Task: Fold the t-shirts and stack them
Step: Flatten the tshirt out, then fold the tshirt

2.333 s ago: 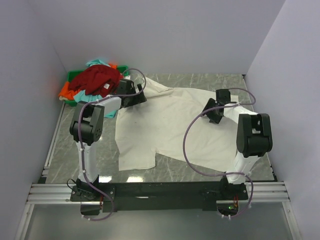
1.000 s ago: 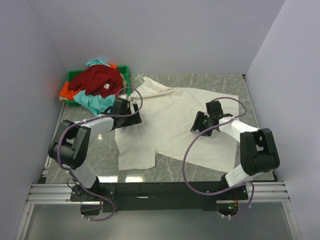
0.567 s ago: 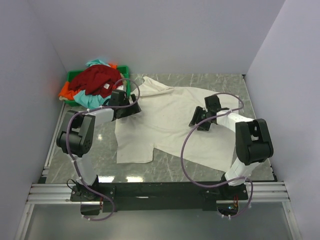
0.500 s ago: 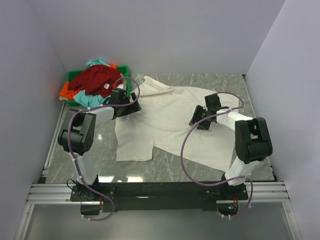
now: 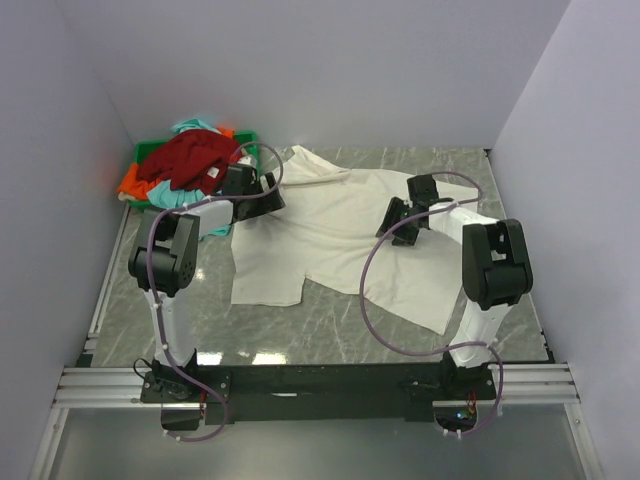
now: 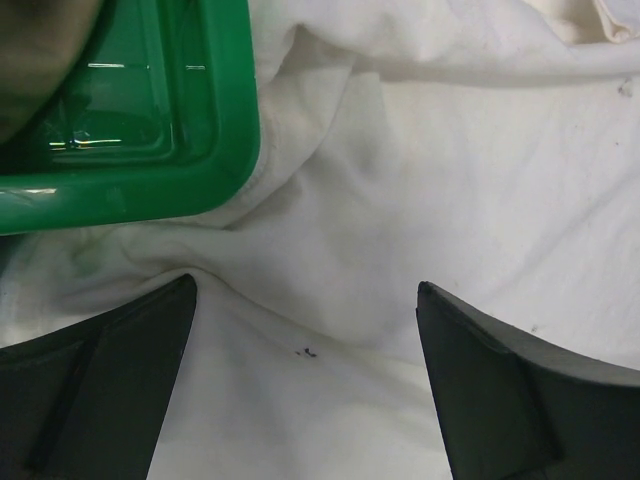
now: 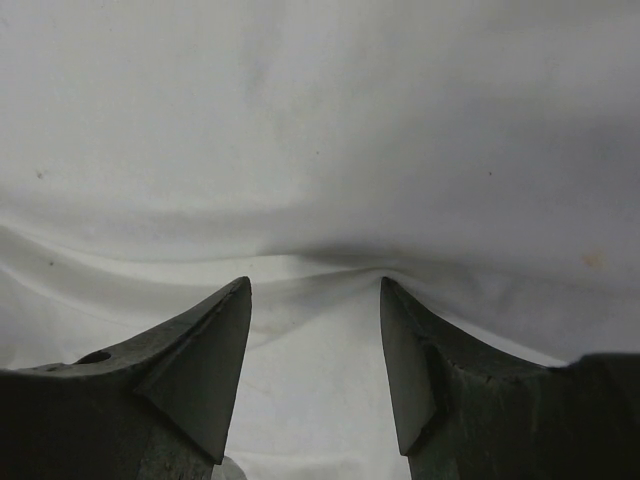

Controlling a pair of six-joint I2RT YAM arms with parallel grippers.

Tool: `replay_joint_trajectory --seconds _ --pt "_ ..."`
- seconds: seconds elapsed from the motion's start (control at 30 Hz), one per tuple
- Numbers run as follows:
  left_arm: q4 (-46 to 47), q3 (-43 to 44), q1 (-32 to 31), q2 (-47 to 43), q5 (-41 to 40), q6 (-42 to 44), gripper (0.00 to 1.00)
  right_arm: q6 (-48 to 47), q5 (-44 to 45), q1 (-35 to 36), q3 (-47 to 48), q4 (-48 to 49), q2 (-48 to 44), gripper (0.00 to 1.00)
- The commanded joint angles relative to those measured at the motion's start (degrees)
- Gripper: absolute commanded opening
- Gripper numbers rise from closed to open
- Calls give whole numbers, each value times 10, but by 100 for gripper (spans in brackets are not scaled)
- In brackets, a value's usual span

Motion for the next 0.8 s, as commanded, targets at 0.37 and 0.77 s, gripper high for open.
replay_joint_trajectory --seconds 0.37,0.77 --pt "-118 -237 -63 -328 -227 -51 99 -16 -20 -9 -18 -9 -136 61" --pt "-234 -426 -75 -542 -249 -164 72 -21 -27 -15 -105 -1 -265 61"
